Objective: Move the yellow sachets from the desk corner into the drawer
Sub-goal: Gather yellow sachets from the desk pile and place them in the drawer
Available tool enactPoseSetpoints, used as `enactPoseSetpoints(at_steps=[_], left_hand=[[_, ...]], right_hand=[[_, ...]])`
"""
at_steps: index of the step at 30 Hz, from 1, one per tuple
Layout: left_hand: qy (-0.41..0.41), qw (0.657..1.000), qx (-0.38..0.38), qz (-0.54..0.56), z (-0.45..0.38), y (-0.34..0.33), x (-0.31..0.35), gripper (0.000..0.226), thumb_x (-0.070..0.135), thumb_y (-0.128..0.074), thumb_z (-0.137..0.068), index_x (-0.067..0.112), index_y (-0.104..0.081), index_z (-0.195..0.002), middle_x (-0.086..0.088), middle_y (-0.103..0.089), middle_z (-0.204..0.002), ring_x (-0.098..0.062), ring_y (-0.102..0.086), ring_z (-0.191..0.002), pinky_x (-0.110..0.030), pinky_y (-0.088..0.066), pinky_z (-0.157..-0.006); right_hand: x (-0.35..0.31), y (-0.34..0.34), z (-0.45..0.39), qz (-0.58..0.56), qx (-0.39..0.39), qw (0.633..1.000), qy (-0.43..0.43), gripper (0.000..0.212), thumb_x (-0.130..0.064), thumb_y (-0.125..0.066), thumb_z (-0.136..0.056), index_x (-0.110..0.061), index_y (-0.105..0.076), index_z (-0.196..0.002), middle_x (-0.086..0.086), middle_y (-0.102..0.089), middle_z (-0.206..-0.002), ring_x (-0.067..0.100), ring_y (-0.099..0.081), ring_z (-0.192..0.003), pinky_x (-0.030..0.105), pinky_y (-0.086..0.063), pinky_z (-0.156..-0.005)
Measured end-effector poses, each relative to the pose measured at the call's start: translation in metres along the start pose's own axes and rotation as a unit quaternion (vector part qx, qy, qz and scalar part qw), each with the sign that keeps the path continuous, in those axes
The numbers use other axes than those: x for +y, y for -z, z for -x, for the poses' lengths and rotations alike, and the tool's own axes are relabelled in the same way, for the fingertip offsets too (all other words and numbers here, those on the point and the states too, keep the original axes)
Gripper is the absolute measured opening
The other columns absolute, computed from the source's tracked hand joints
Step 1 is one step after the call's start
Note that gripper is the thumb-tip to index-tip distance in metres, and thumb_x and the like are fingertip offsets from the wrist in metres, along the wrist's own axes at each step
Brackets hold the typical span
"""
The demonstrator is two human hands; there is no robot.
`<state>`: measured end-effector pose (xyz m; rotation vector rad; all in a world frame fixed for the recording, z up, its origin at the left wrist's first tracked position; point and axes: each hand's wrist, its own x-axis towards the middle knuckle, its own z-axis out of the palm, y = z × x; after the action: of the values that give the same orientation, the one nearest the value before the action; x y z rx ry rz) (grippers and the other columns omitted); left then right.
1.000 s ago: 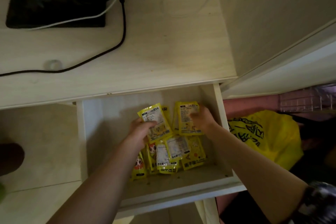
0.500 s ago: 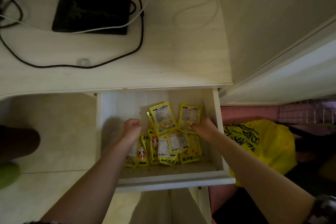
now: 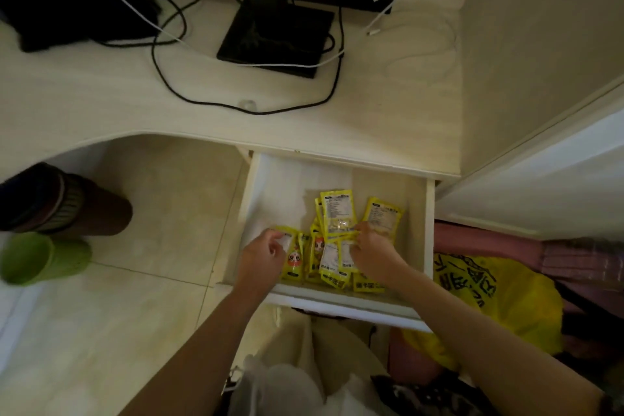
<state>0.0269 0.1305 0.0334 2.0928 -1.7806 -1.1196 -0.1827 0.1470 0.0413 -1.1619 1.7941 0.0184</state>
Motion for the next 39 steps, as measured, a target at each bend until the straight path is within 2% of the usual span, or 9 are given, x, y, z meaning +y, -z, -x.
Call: enactPoseSetpoints(at_steps=[4,6,8,10,16,20,26,34,39], left_hand=[[0.011,0.999,0.023,0.019,0.03,0.016,-0.015,0.025,0.015,-0.051,-0.093,0.017,-0.063,-0.114,-0.003,-0.069,-0.104,-0.017,-0.062,-0.095,-0.024,-0.043,-0.076],[0.014,0.998,0.043,0.033,0.042,0.024,-0.026,0.023,0.015,-0.052,-0.093,0.018,-0.064,-0.112,-0.001,-0.068,-0.102,-0.018,-0.062,-0.095,-0.027,-0.047,-0.078],[0.016,0.998,0.063,0.026,0.054,0.031,-0.039,0.022,0.016,-0.052,-0.092,0.02,-0.063,-0.111,-0.001,-0.067,-0.099,-0.02,-0.062,-0.095,-0.031,-0.05,-0.079],[0.028,0.996,0.087,0.013,0.066,0.038,-0.053,0.022,0.016,-0.052,-0.092,0.022,-0.062,-0.111,0.0,-0.066,-0.098,-0.019,-0.061,-0.094,-0.029,-0.048,-0.077],[0.077,0.988,0.134,0.0,0.098,0.066,-0.11,0.021,0.021,-0.051,-0.093,0.026,-0.061,-0.111,0.003,-0.066,-0.101,-0.012,-0.061,-0.093,-0.026,-0.051,-0.078],[0.1,0.981,0.167,-0.006,0.118,0.094,-0.157,0.022,0.022,-0.05,-0.095,0.025,-0.062,-0.113,0.005,-0.066,-0.103,-0.009,-0.061,-0.091,-0.022,-0.05,-0.077],[0.151,0.97,0.19,-0.007,0.142,0.149,-0.239,0.022,0.023,-0.048,-0.096,0.026,-0.061,-0.114,0.002,-0.066,-0.098,-0.01,-0.059,-0.081,-0.02,-0.044,-0.069],[0.191,0.957,0.218,0.009,0.153,0.219,-0.318,0.023,0.023,-0.047,-0.095,0.025,-0.059,-0.115,0.002,-0.067,-0.098,-0.015,-0.06,-0.091,-0.031,-0.053,-0.078],[0.195,0.948,0.25,0.026,0.134,0.257,-0.346,0.022,0.021,-0.048,-0.095,0.022,-0.06,-0.114,0.002,-0.067,-0.099,-0.014,-0.061,-0.094,-0.029,-0.052,-0.077]], right_hand=[[-0.028,-0.02,0.013,0.083,-0.007,0.994,0.071,0.042,-0.018,-0.04,-0.096,-0.01,-0.03,-0.136,0.016,-0.054,-0.128,0.034,-0.057,-0.111,0.042,-0.051,-0.087],[-0.043,-0.033,0.015,0.123,-0.011,0.987,0.1,0.038,-0.019,-0.039,-0.096,-0.011,-0.032,-0.133,0.015,-0.056,-0.124,0.034,-0.058,-0.107,0.044,-0.052,-0.085],[-0.057,-0.047,0.019,0.153,-0.014,0.979,0.133,0.038,-0.019,-0.039,-0.096,-0.011,-0.034,-0.133,0.014,-0.055,-0.123,0.033,-0.058,-0.106,0.039,-0.052,-0.079],[-0.07,-0.062,0.024,0.172,-0.017,0.97,0.169,0.039,-0.02,-0.039,-0.097,-0.013,-0.034,-0.135,0.013,-0.053,-0.124,0.033,-0.056,-0.109,0.038,-0.051,-0.077],[-0.116,-0.111,0.039,0.239,-0.044,0.937,0.253,0.037,-0.025,-0.043,-0.096,-0.012,-0.039,-0.13,0.011,-0.053,-0.124,0.029,-0.055,-0.111,0.043,-0.049,-0.087],[-0.156,-0.15,0.05,0.239,-0.06,0.932,0.266,0.04,-0.025,-0.044,-0.095,-0.015,-0.038,-0.133,0.008,-0.052,-0.13,0.029,-0.053,-0.116,0.045,-0.046,-0.095],[-0.223,-0.213,0.067,0.249,-0.076,0.919,0.297,0.041,-0.02,-0.039,-0.097,-0.011,-0.037,-0.136,0.01,-0.051,-0.134,0.025,-0.051,-0.118,0.035,-0.045,-0.093],[-0.304,-0.28,0.079,0.26,-0.078,0.905,0.329,0.039,-0.02,-0.039,-0.097,-0.013,-0.039,-0.136,0.008,-0.053,-0.131,0.022,-0.054,-0.113,0.035,-0.048,-0.092],[-0.359,-0.302,0.073,0.265,-0.071,0.896,0.351,0.041,-0.022,-0.037,-0.097,-0.014,-0.038,-0.137,0.005,-0.051,-0.133,0.02,-0.052,-0.115,0.033,-0.047,-0.093]])
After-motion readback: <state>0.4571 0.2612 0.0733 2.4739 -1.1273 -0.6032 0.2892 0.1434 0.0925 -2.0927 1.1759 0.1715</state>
